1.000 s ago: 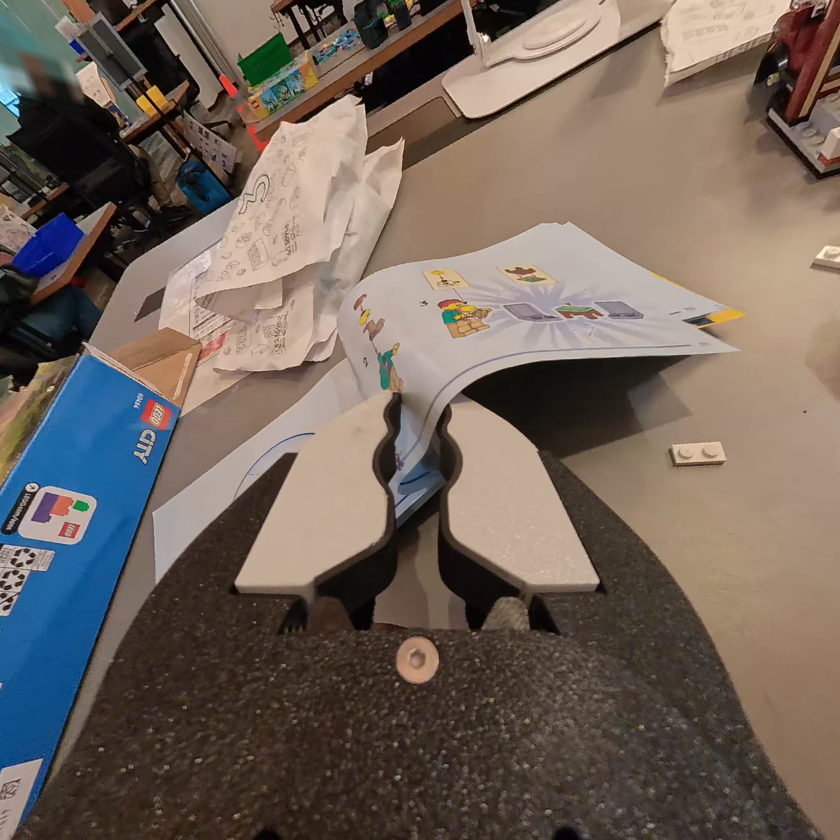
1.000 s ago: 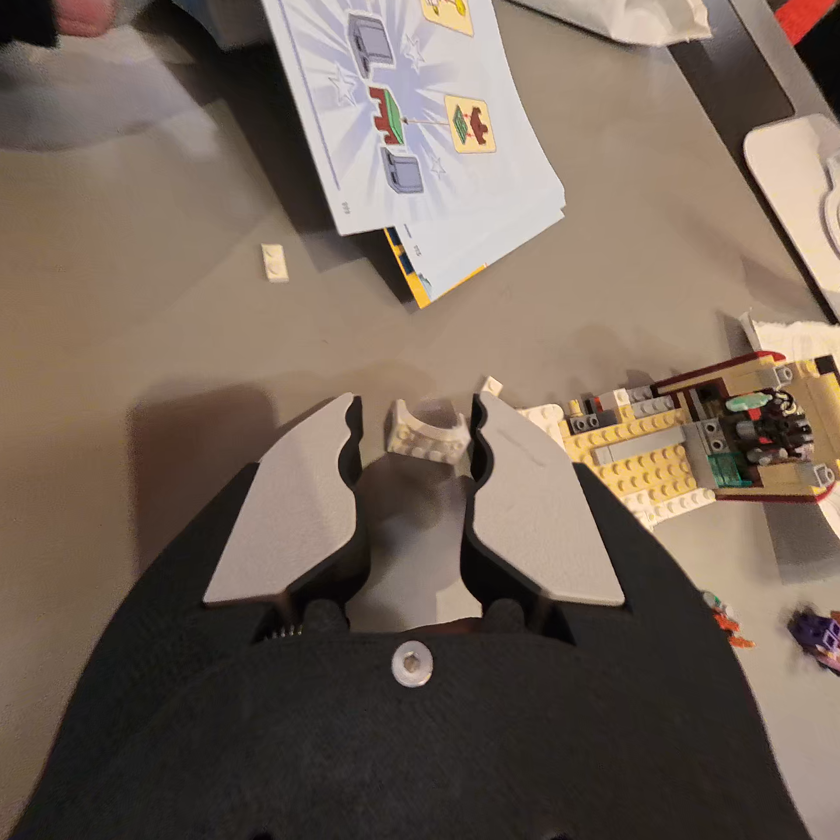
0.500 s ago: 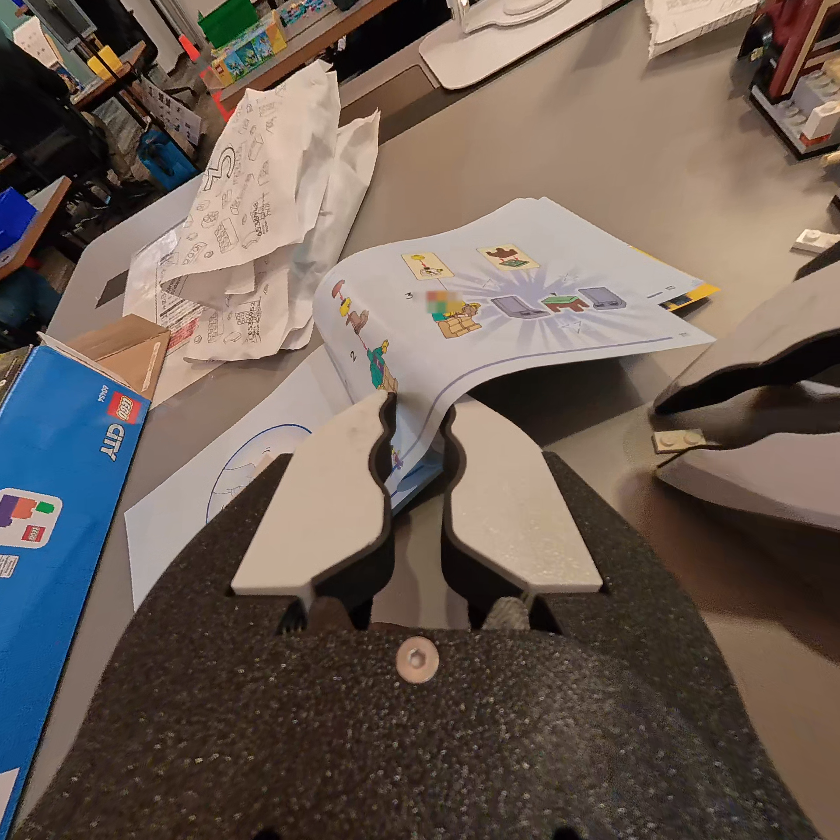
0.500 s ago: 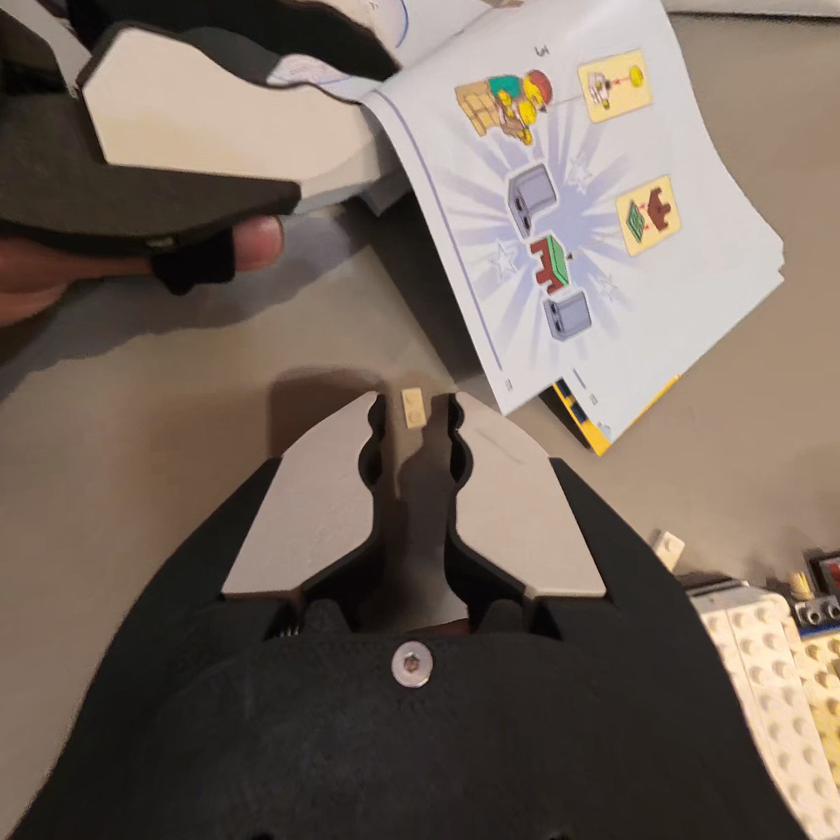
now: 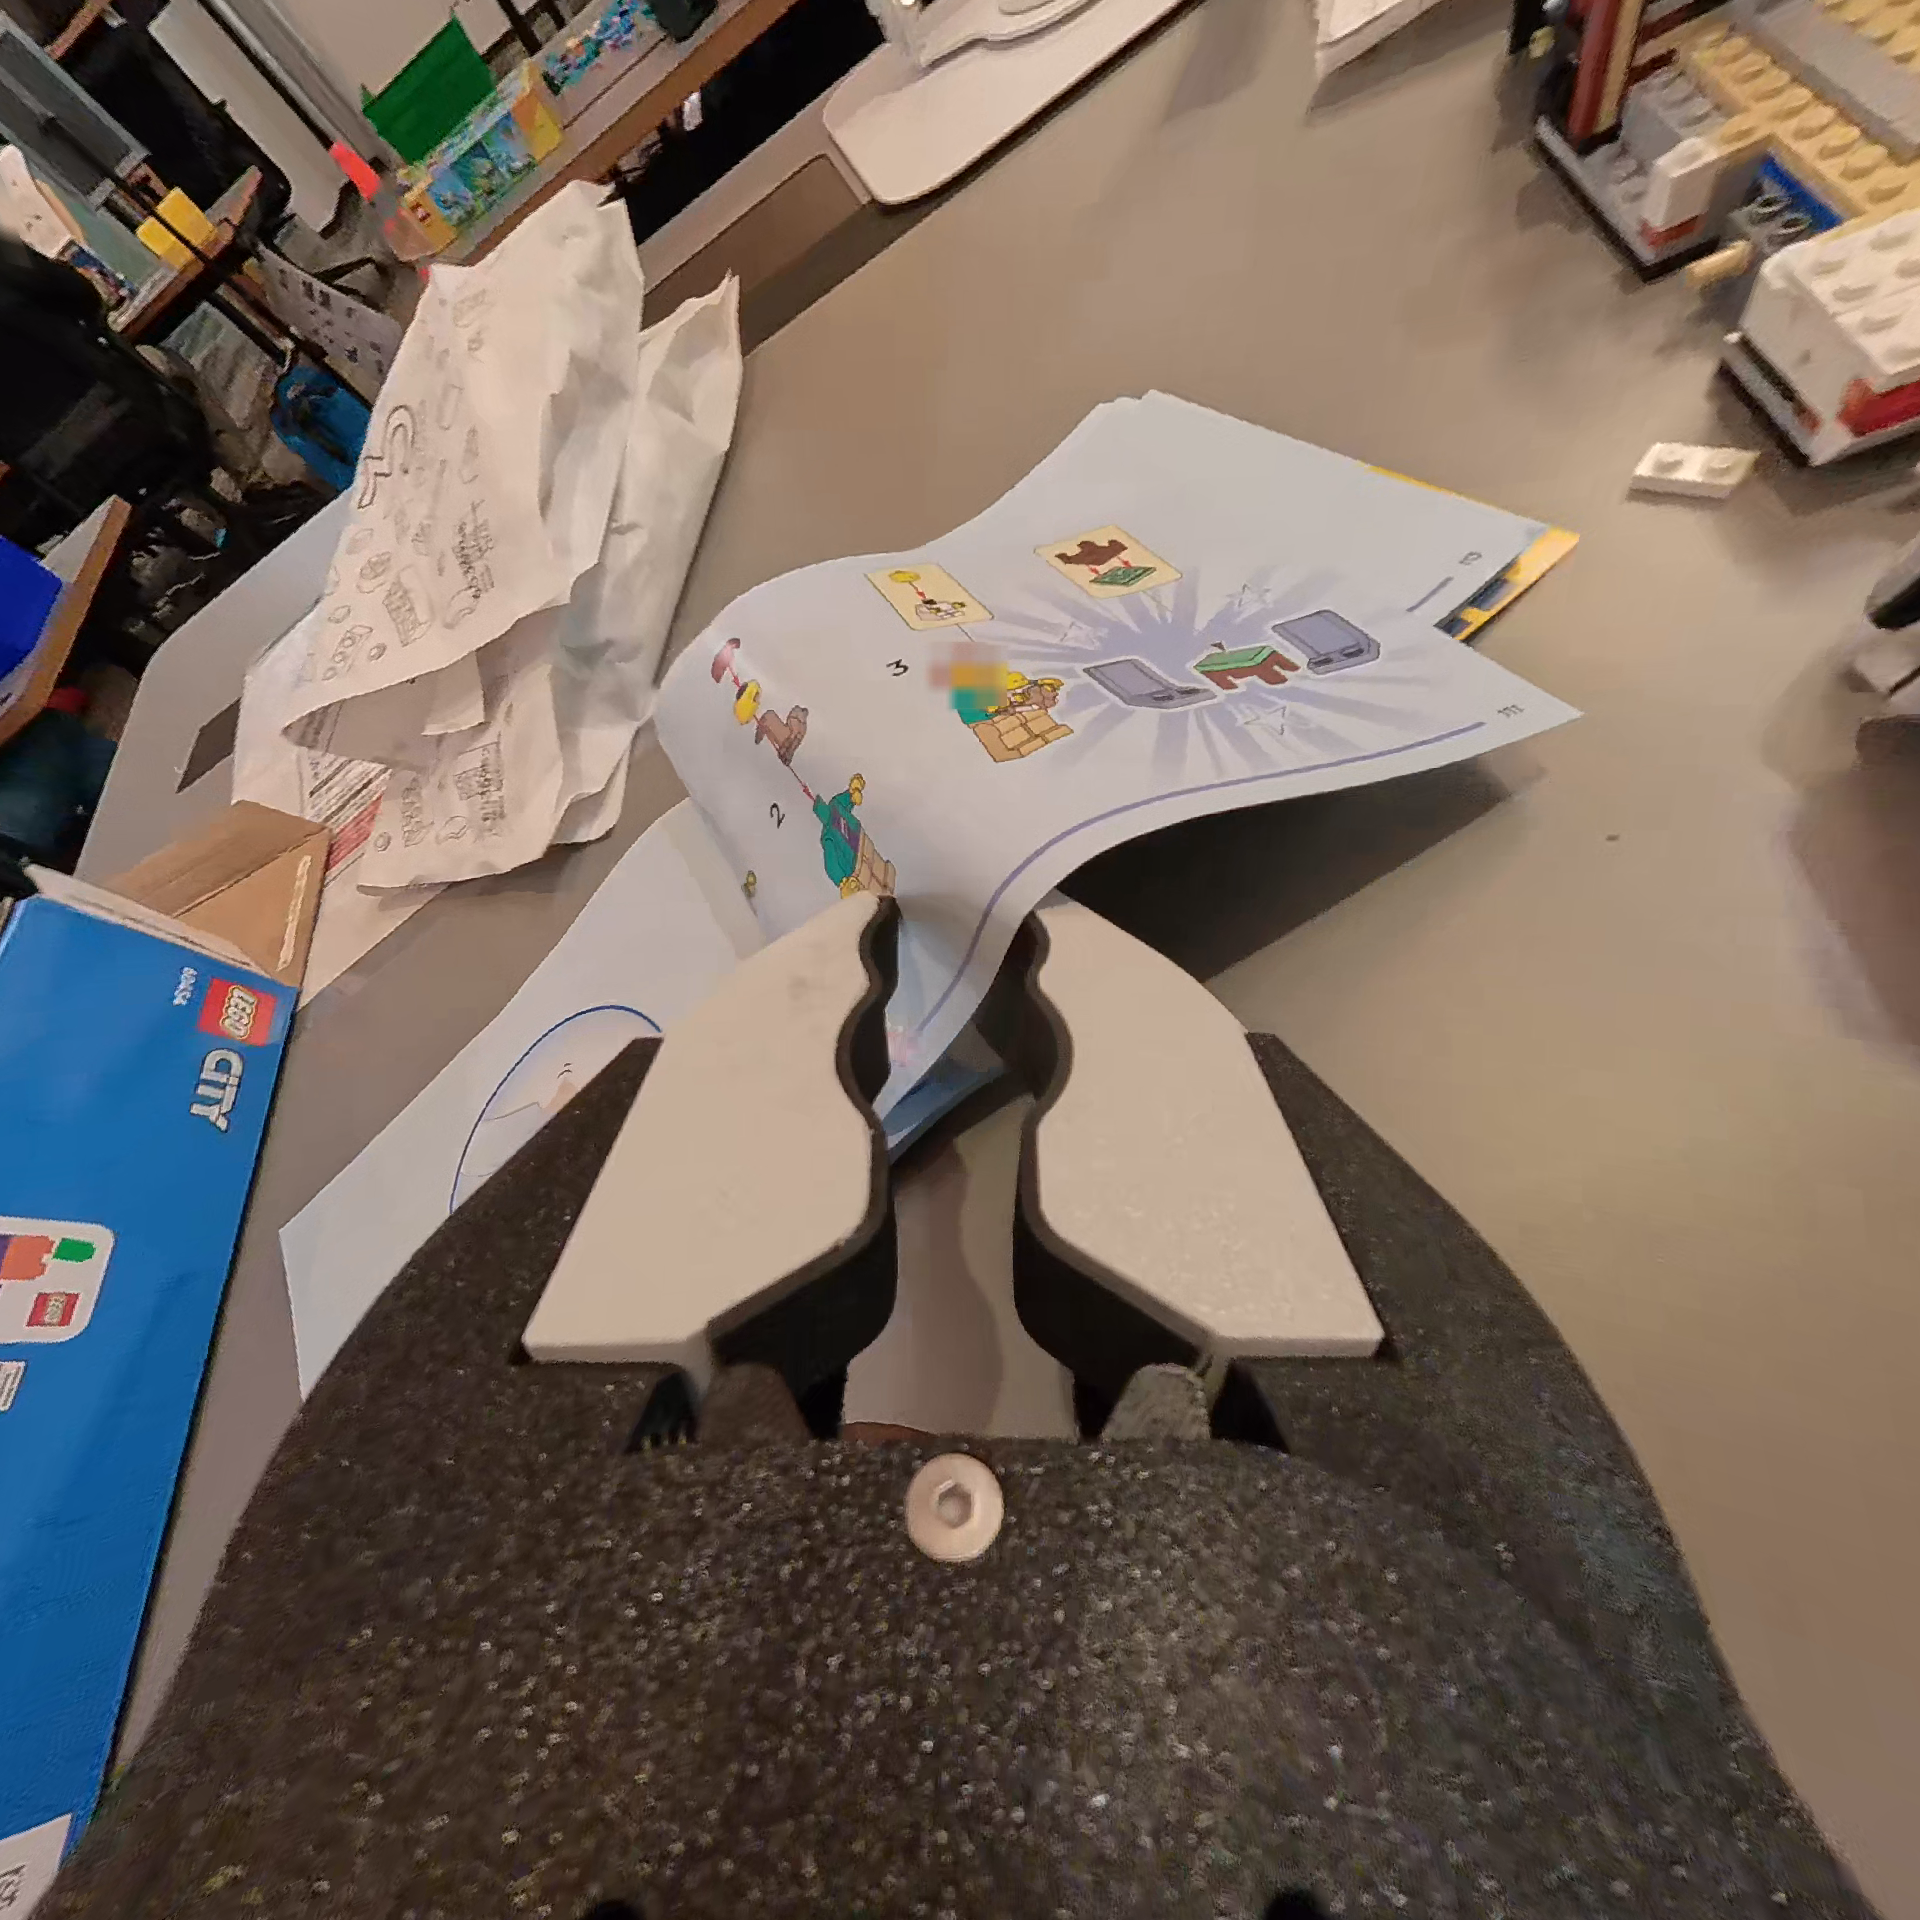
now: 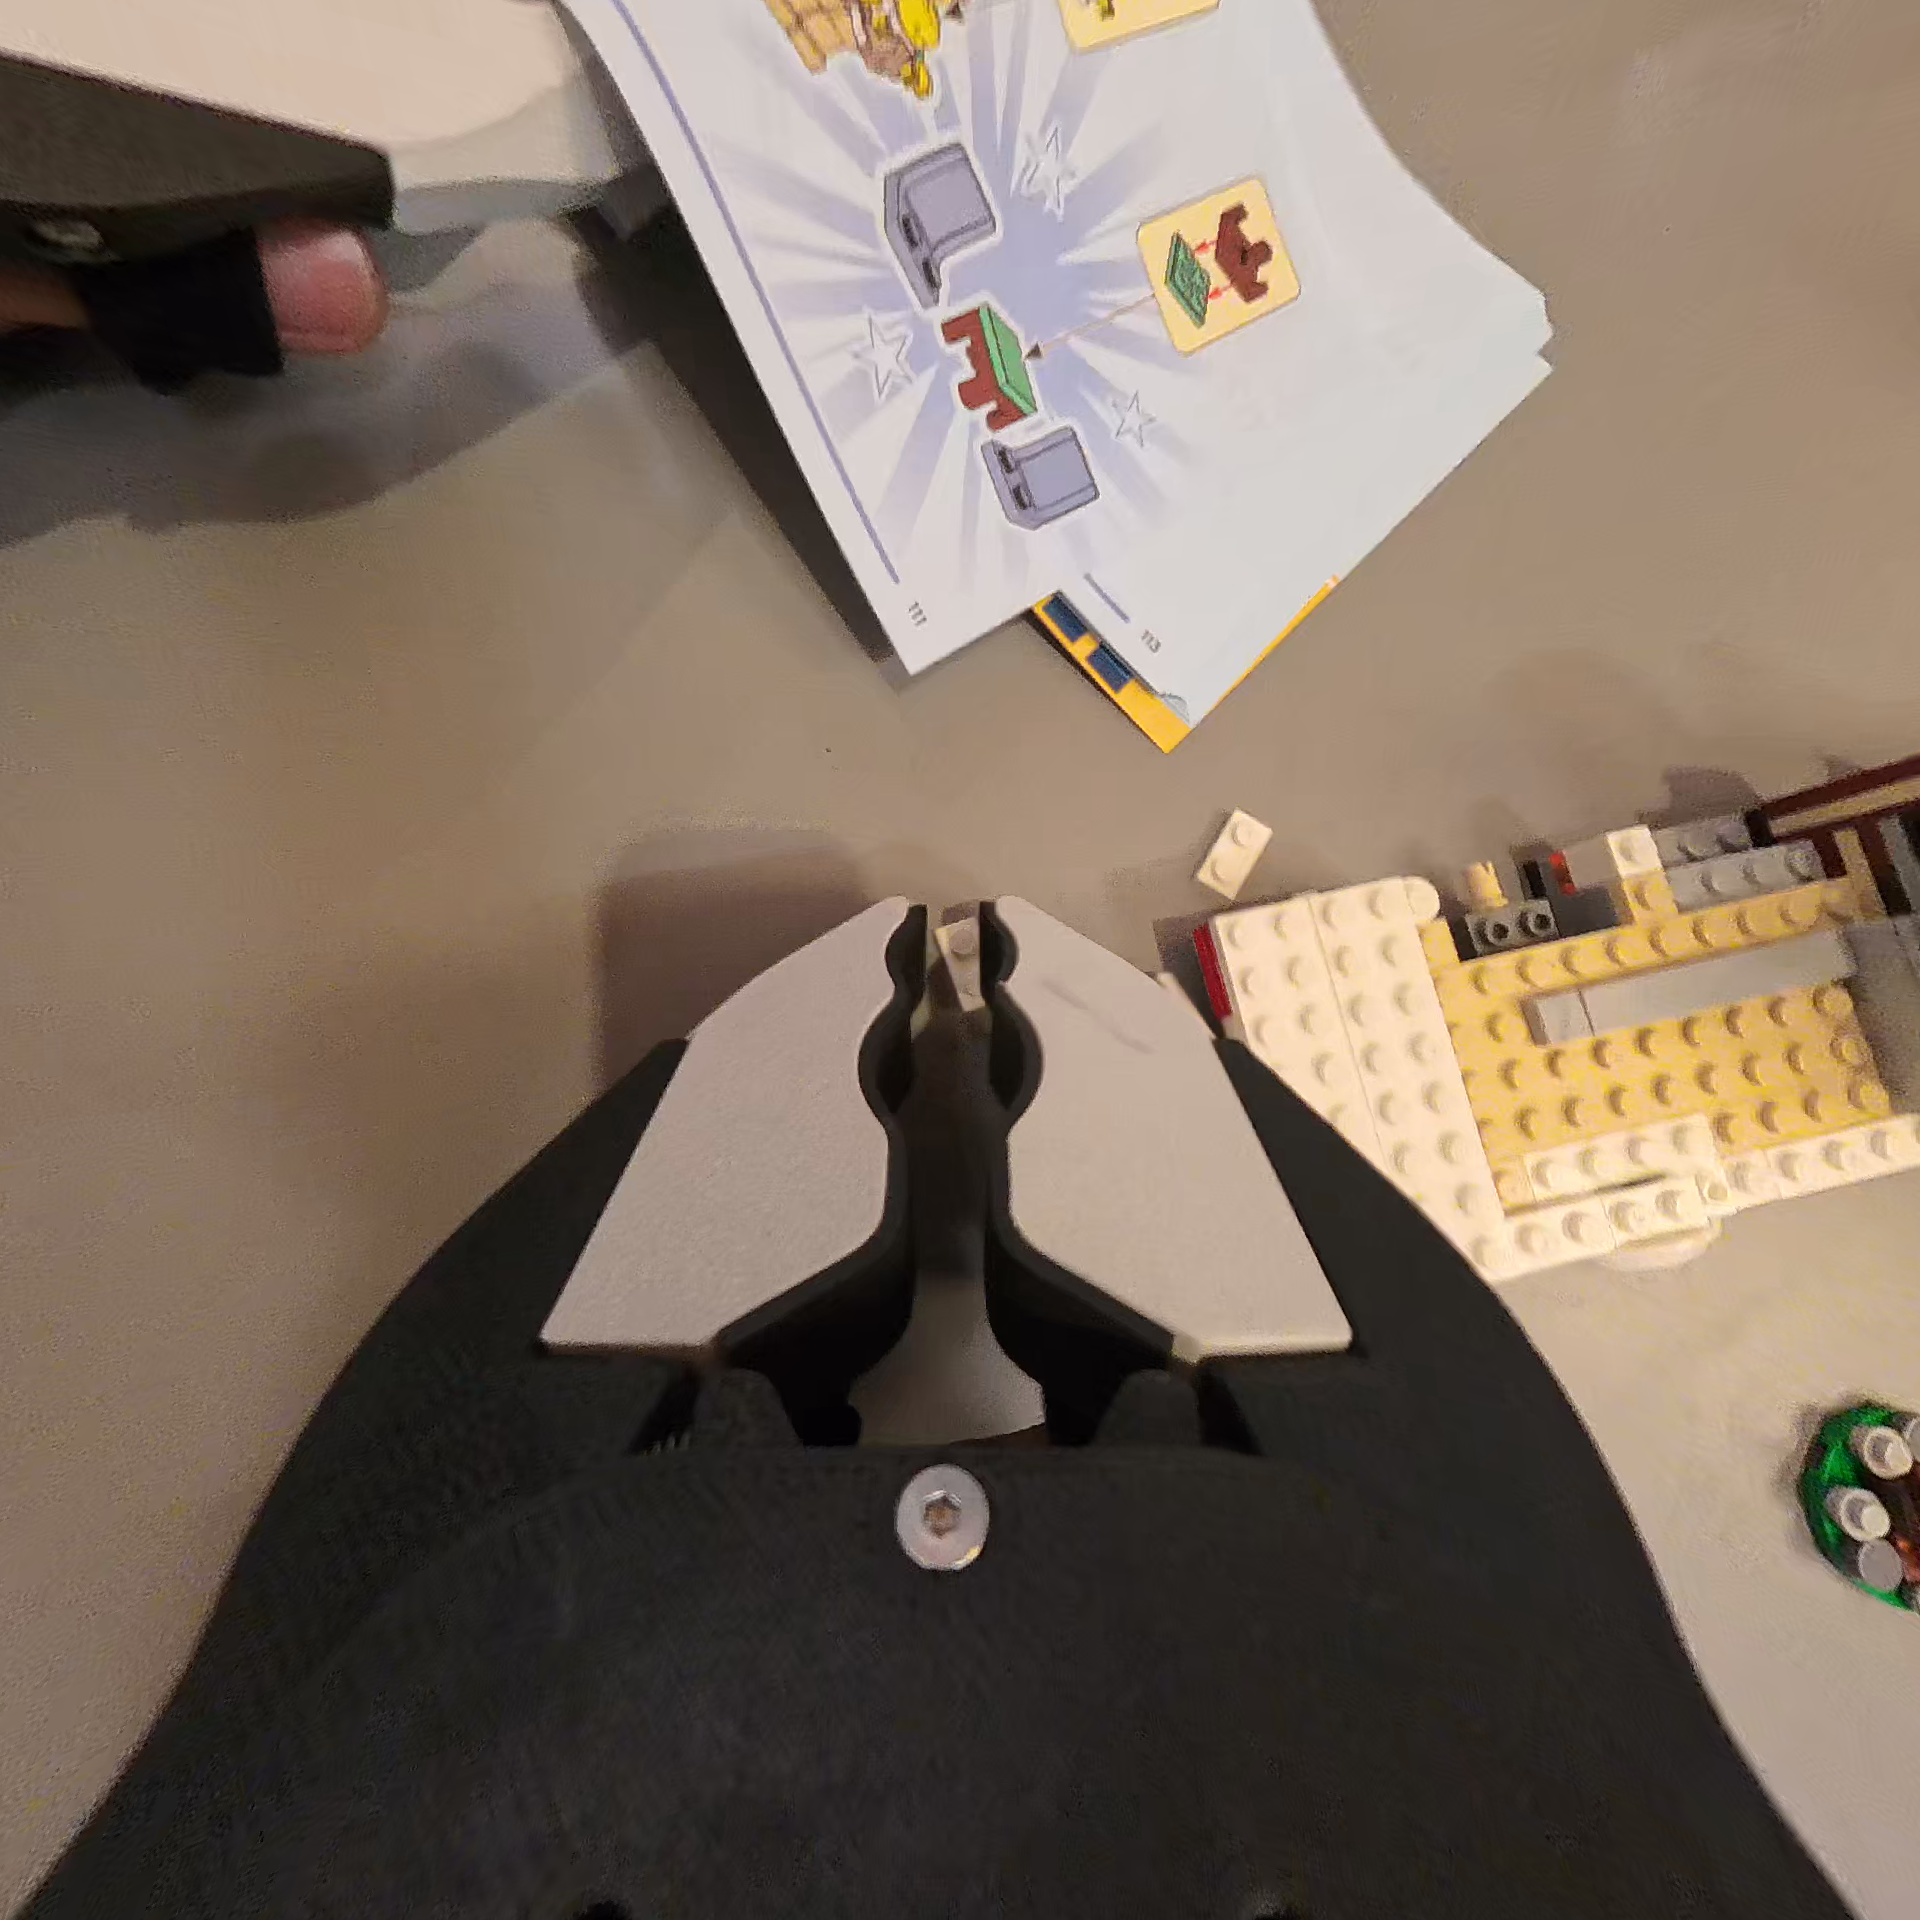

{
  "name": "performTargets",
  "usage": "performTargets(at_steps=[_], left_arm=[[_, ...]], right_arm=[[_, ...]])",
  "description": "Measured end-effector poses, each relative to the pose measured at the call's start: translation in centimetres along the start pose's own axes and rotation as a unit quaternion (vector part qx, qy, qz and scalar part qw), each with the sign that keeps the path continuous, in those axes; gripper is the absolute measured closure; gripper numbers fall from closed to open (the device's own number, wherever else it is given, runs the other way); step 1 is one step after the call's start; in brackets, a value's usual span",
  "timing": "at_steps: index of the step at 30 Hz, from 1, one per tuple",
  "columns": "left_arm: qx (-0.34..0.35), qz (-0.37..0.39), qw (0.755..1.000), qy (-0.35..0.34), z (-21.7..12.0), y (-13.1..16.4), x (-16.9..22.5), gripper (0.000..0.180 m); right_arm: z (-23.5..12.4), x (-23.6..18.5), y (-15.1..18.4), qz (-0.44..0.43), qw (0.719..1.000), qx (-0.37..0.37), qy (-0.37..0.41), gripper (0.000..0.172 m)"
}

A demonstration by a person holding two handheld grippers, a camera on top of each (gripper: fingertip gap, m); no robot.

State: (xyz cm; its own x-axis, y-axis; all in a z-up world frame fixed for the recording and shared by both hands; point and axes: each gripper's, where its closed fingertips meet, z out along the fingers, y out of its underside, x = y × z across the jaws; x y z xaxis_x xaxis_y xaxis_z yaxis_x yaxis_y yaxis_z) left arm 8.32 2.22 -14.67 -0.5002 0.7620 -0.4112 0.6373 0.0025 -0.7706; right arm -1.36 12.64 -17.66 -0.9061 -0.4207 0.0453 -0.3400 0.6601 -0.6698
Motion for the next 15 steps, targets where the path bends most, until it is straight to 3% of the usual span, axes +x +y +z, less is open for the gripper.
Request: performTargets(at_steps=[2,8,12,15], left_arm=[[0.006,0.003,1.000,0.023,-0.1,-0.6,1.5,0.155],[0.079,-0.060,0.984,0.145,-2.3,-3.7,4.2,0.109],[0.108,-0.151,0.972,0.143,-4.0,-3.5,-1.2,0.102],[0.054,-0.211,0.971,0.095,-3.5,0.4,-6.4,0.091]], right_arm=[[-0.6,-0.1,0.0,-0.003,1.000,0.018,-0.009,0.157],[-2.4,-1.2,-1.5,-0.026,0.995,0.087,-0.045,0.153],[-2.3,-3.2,-3.7,-0.049,0.987,0.139,-0.069,0.145],[-1.1,-4.6,-5.5,-0.066,0.983,0.158,-0.063,0.134]])
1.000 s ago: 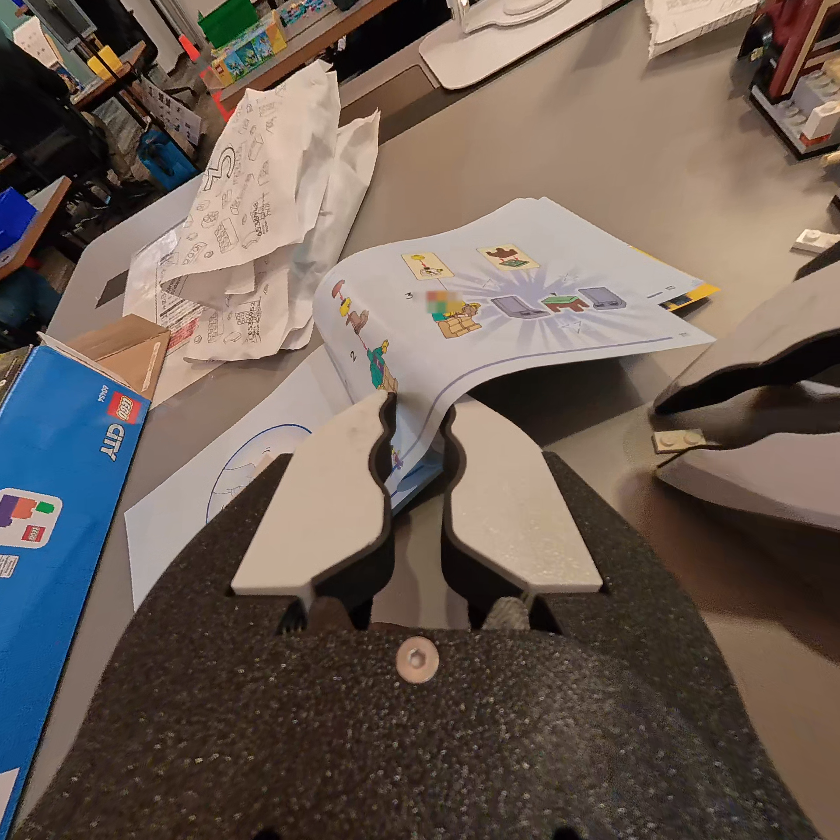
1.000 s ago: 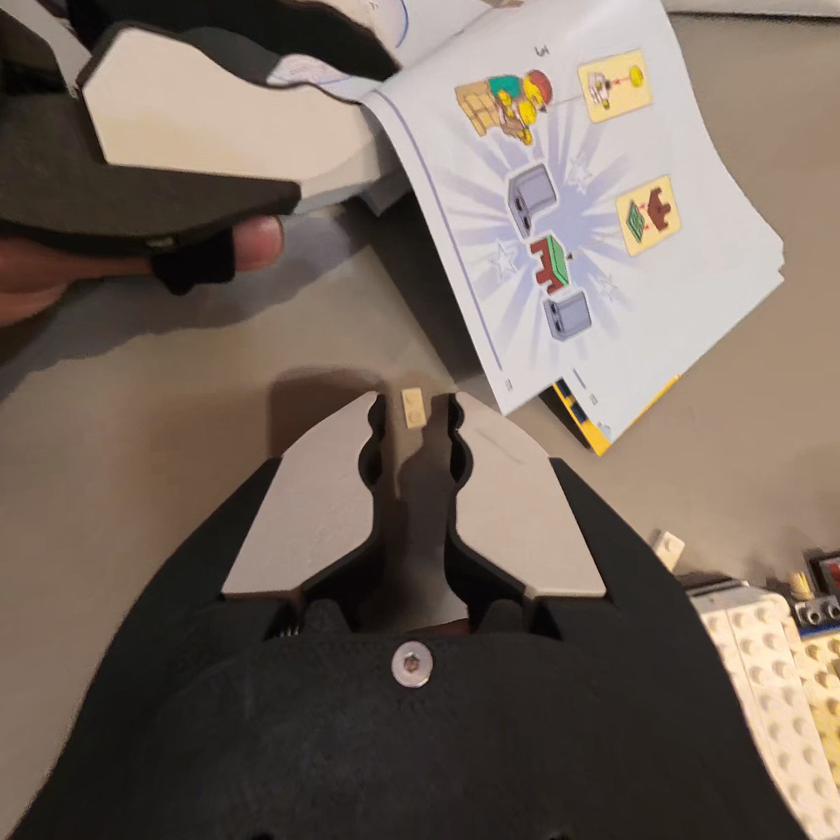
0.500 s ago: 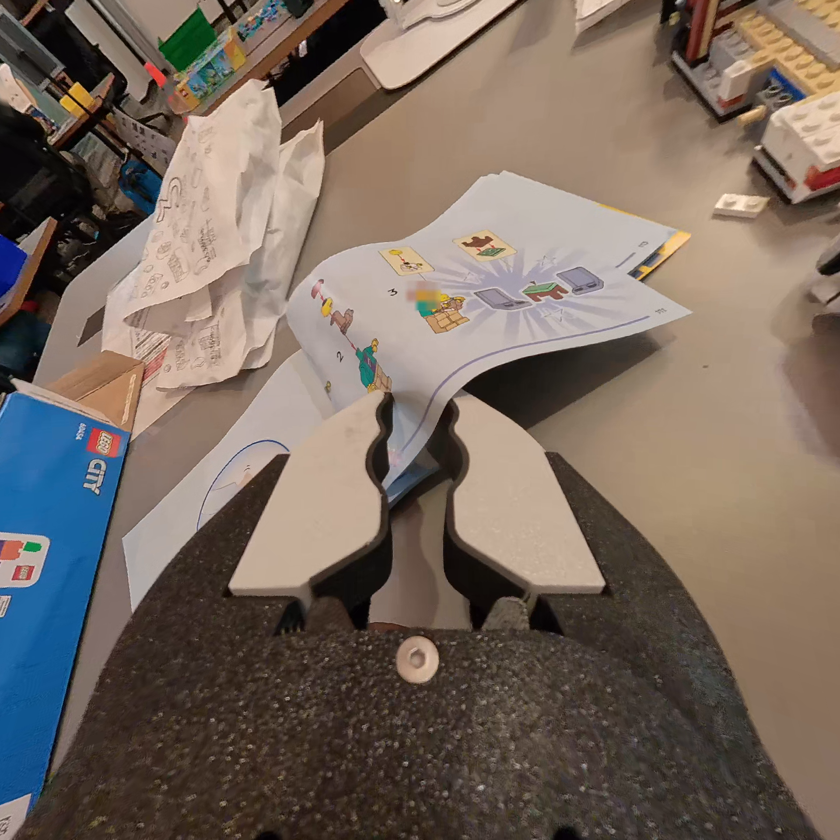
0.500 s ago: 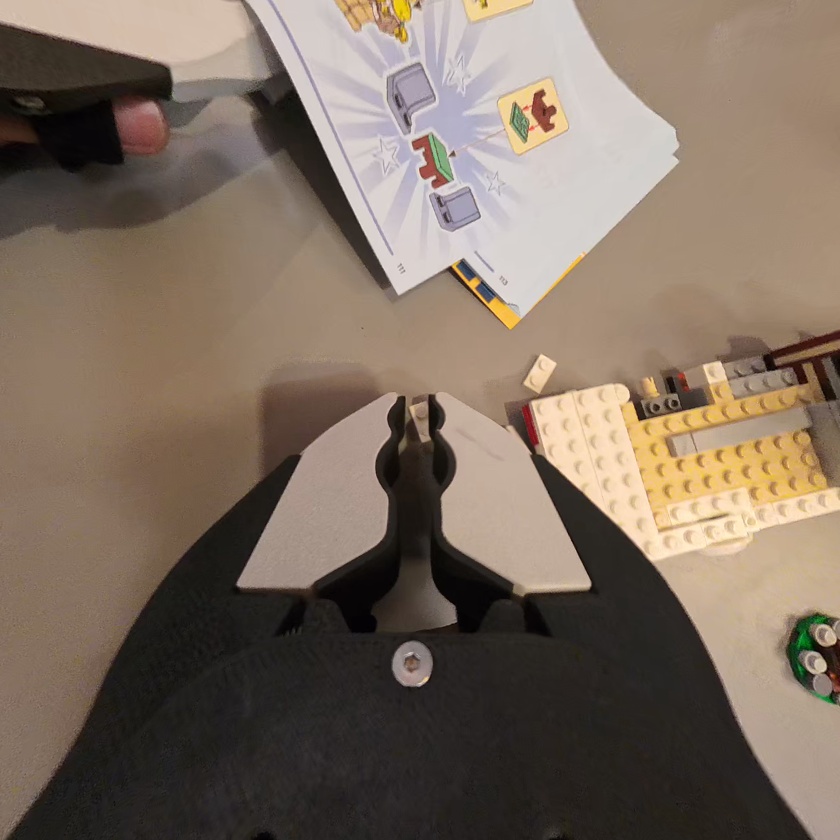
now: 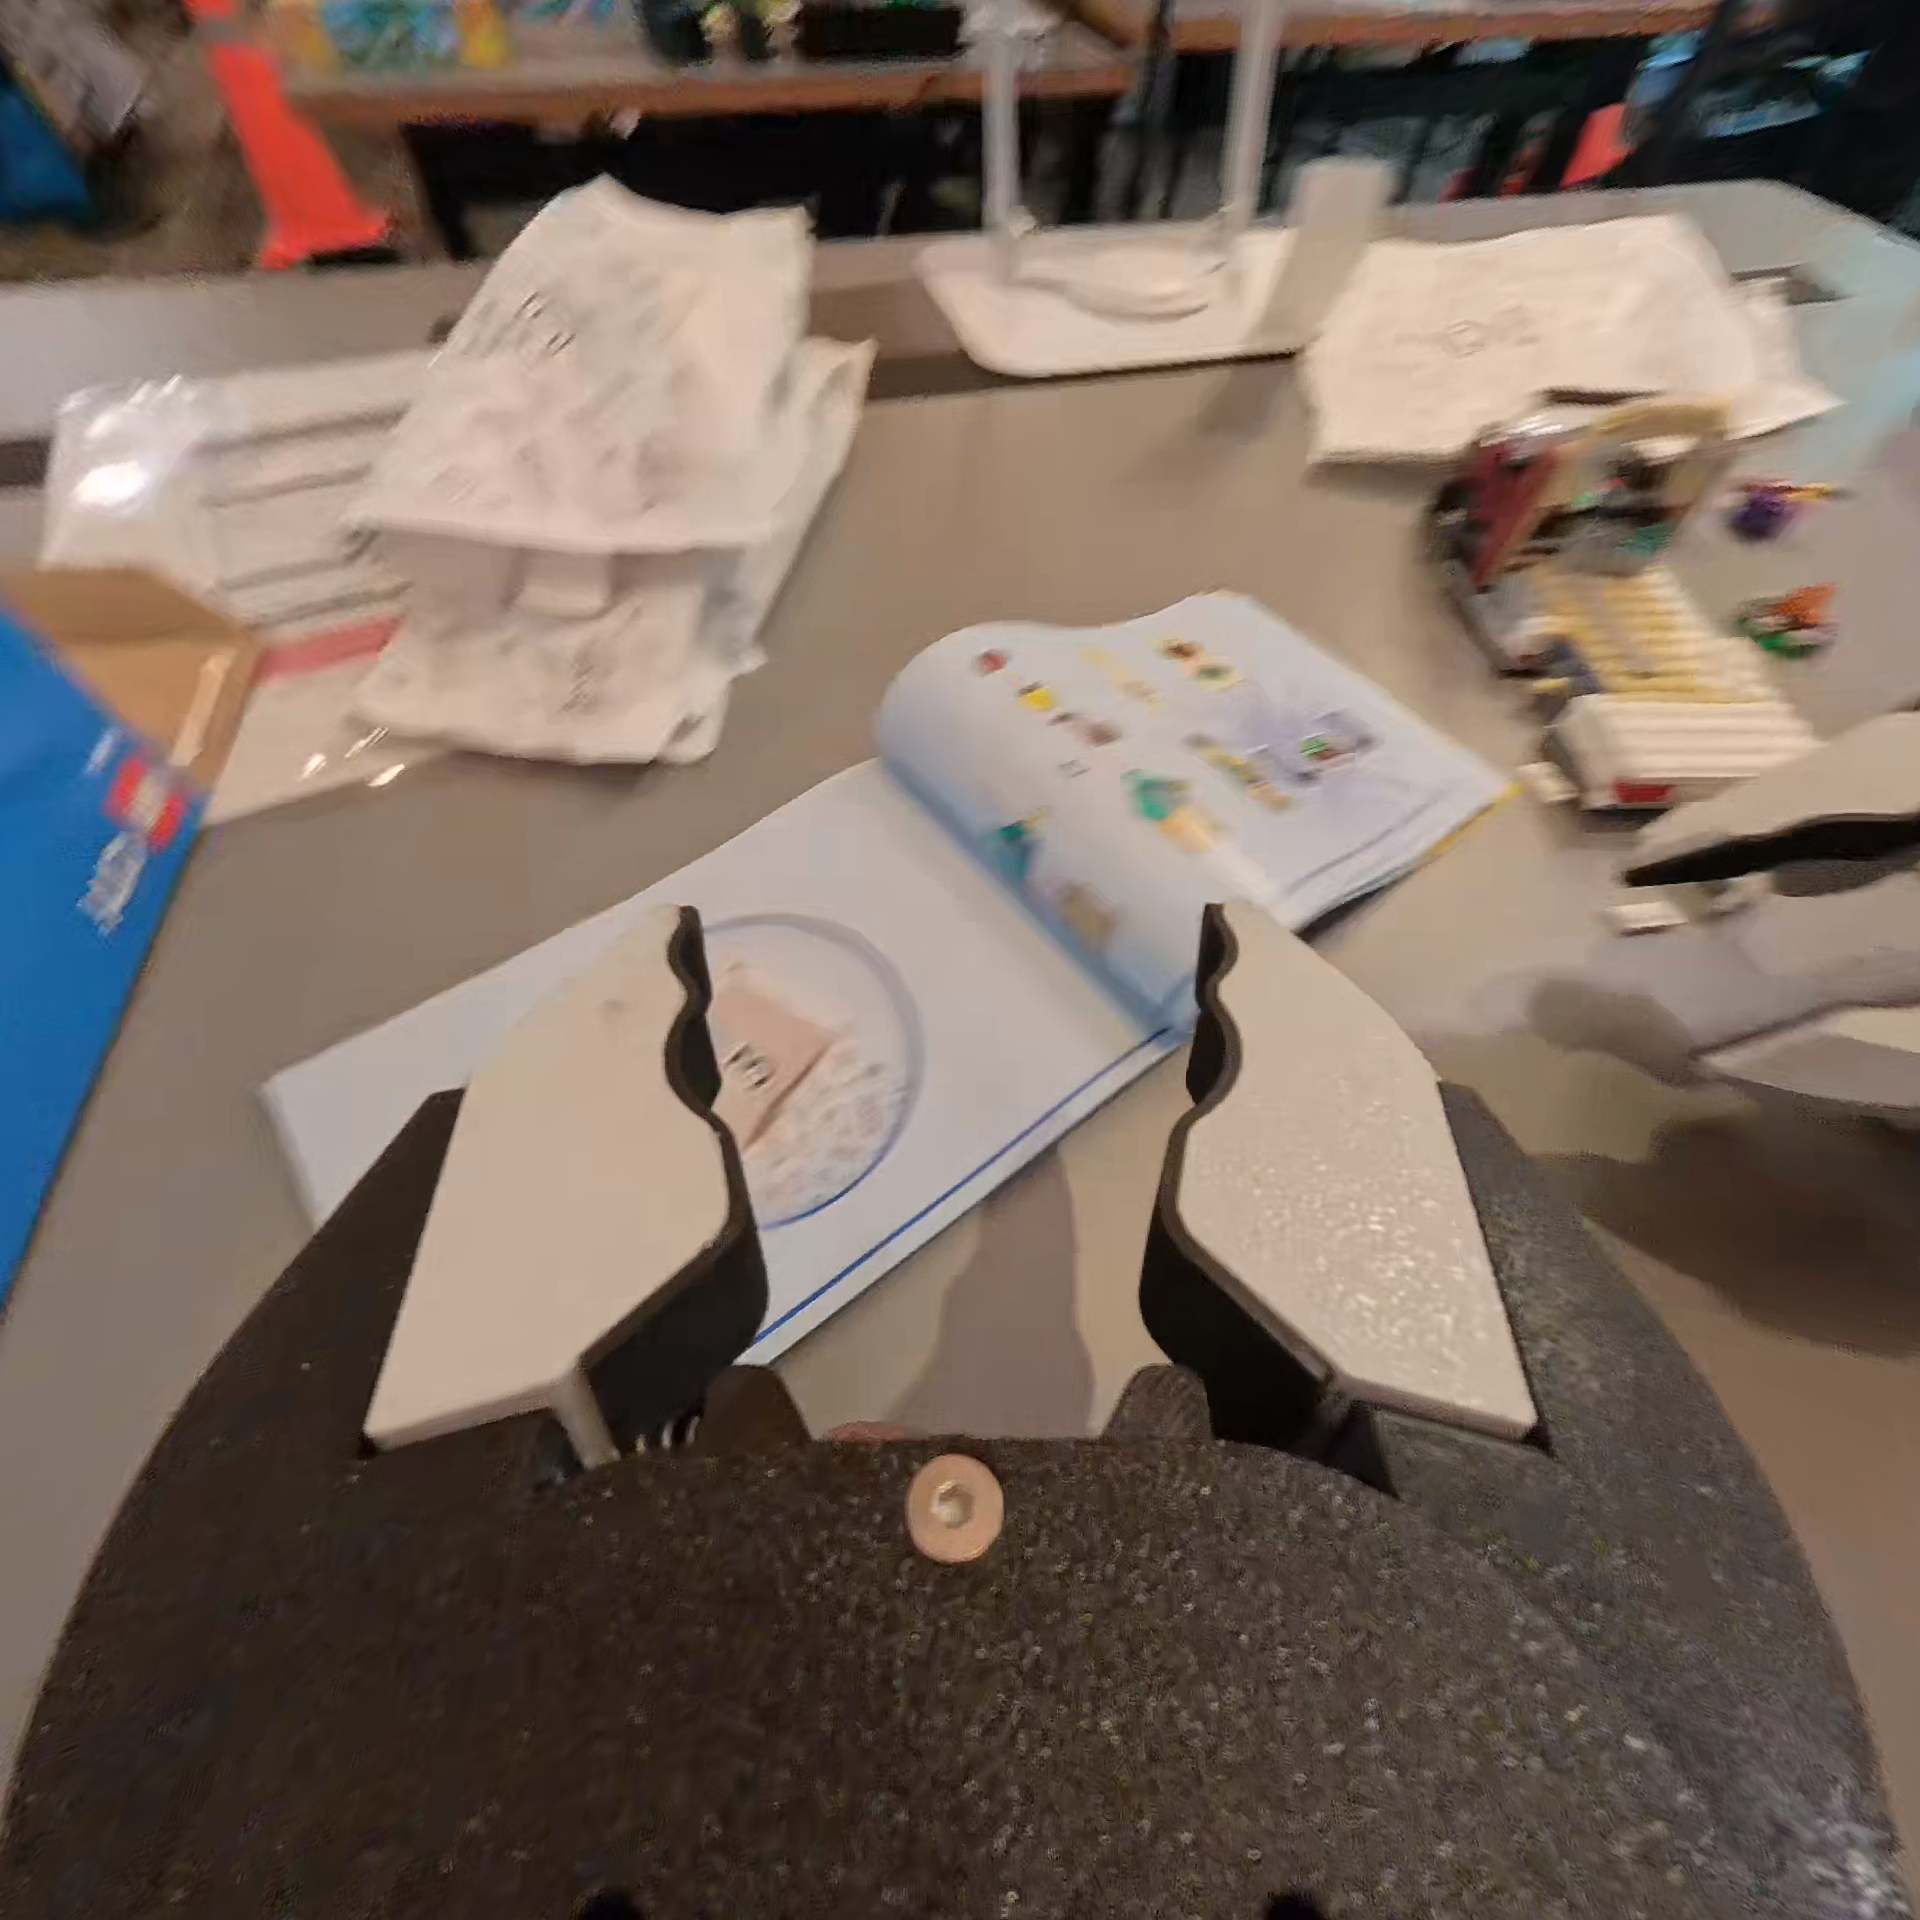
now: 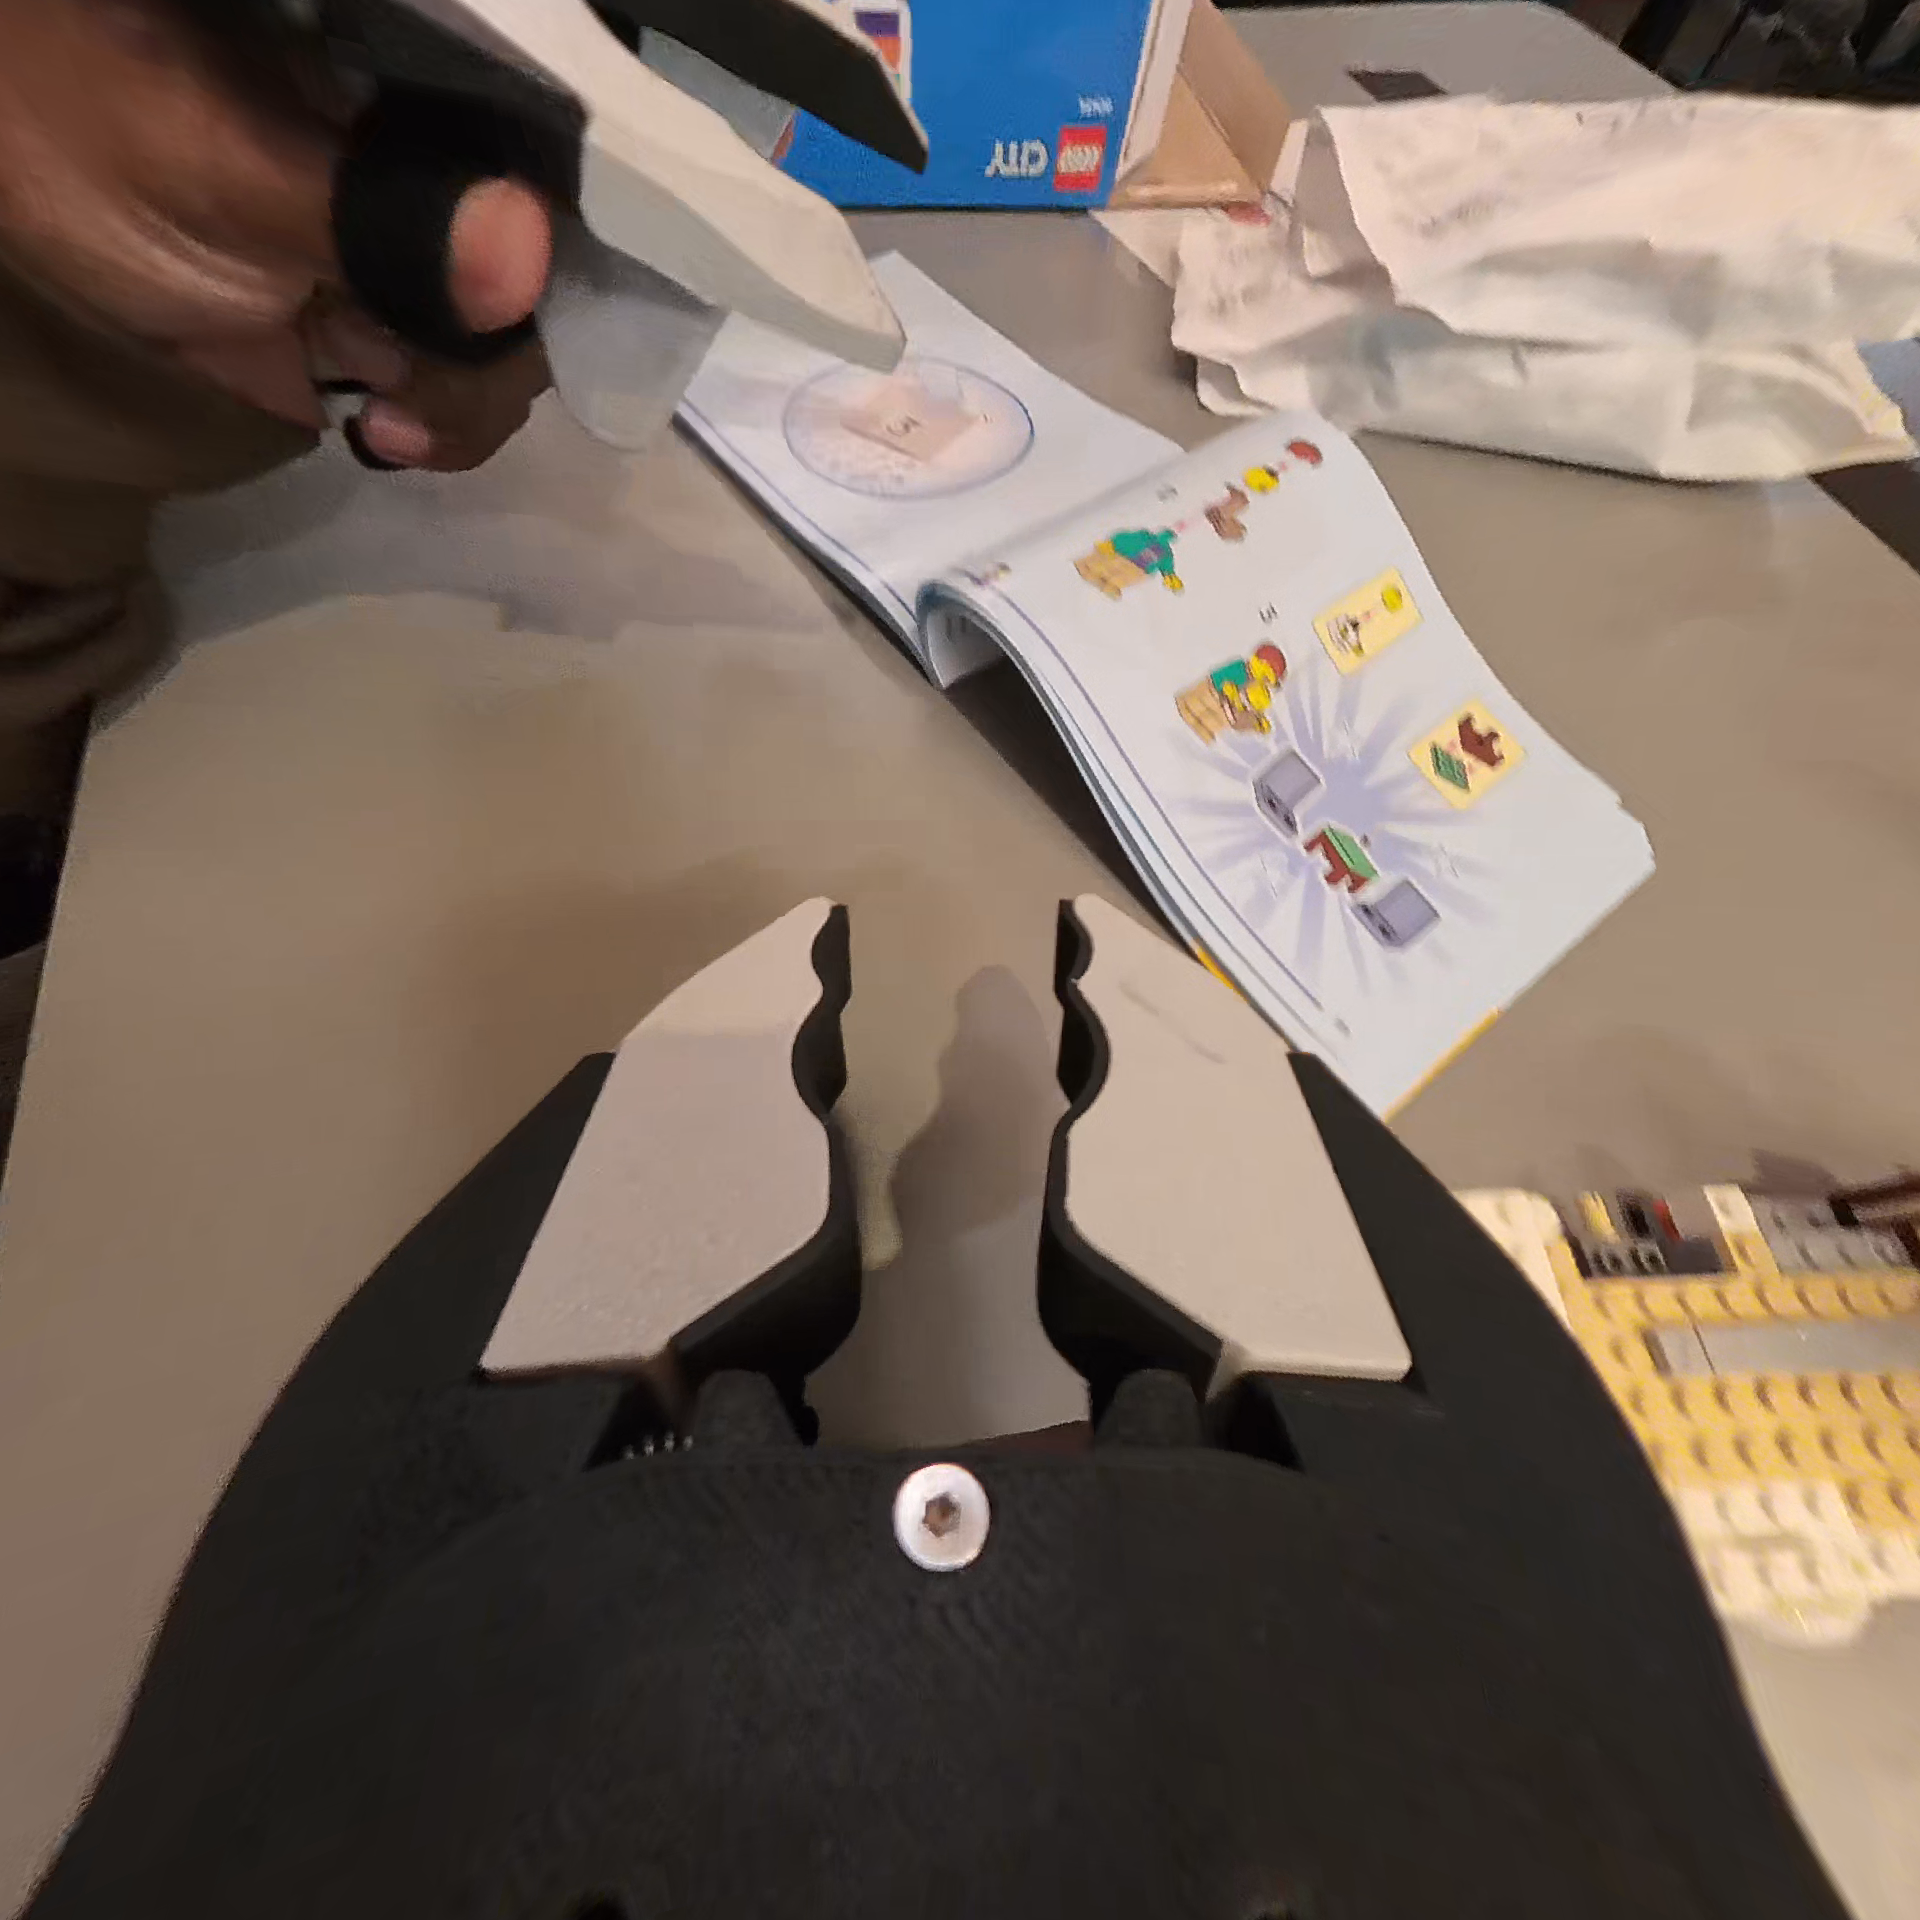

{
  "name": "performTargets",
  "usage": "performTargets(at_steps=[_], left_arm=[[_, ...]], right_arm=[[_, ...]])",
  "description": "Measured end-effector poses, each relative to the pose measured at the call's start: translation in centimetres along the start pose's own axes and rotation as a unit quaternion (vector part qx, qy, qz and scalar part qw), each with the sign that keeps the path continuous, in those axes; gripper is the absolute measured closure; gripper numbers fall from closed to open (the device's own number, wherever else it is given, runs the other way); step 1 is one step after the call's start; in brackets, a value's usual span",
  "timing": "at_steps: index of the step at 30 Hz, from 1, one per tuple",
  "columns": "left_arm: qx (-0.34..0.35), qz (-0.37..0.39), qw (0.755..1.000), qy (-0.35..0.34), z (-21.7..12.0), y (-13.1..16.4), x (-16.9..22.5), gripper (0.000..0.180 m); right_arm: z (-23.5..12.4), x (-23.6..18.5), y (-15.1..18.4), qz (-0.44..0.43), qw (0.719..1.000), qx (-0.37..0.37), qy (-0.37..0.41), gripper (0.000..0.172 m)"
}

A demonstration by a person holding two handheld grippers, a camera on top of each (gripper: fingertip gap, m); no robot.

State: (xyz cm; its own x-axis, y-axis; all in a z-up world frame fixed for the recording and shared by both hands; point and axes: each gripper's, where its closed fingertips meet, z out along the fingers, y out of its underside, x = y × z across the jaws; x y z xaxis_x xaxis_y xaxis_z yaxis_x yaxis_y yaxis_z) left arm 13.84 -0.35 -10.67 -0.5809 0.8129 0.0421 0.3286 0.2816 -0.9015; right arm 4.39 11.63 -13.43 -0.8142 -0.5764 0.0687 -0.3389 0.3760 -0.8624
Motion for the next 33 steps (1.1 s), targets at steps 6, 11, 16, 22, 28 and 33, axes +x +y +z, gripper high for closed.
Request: performTargets(at_steps=[6,11,16,22,28,33], left_arm=[[-0.099,-0.047,0.988,-0.106,-0.7,5.6,-7.7,0.057],[-0.131,-0.090,0.983,-0.087,-1.6,7.2,-8.8,0.057],[-0.147,-0.118,0.981,-0.046,-1.5,7.8,-8.4,0.066],[-0.156,-0.085,0.984,-0.032,-1.3,7.9,-7.5,0.066],[0.067,-0.158,0.980,0.101,-2.7,-0.5,-2.8,0.085],[0.263,-0.377,0.851,0.253,-3.4,-6.3,2.5,0.114]], right_arm=[[4.8,-1.5,-2.2,-0.037,0.999,-0.004,0.018,0.102],[8.7,-3.5,-3.9,-0.121,0.992,-0.014,0.018,0.097],[10.4,-3.9,-3.9,-0.147,0.988,-0.040,0.027,0.098],[10.1,-3.5,-4.0,-0.111,0.993,-0.036,0.014,0.102],[8.8,-2.5,-6.1,0.046,0.998,0.027,-0.018,0.100],[5.5,-1.2,-13.9,0.278,0.937,0.191,-0.092,0.099]])
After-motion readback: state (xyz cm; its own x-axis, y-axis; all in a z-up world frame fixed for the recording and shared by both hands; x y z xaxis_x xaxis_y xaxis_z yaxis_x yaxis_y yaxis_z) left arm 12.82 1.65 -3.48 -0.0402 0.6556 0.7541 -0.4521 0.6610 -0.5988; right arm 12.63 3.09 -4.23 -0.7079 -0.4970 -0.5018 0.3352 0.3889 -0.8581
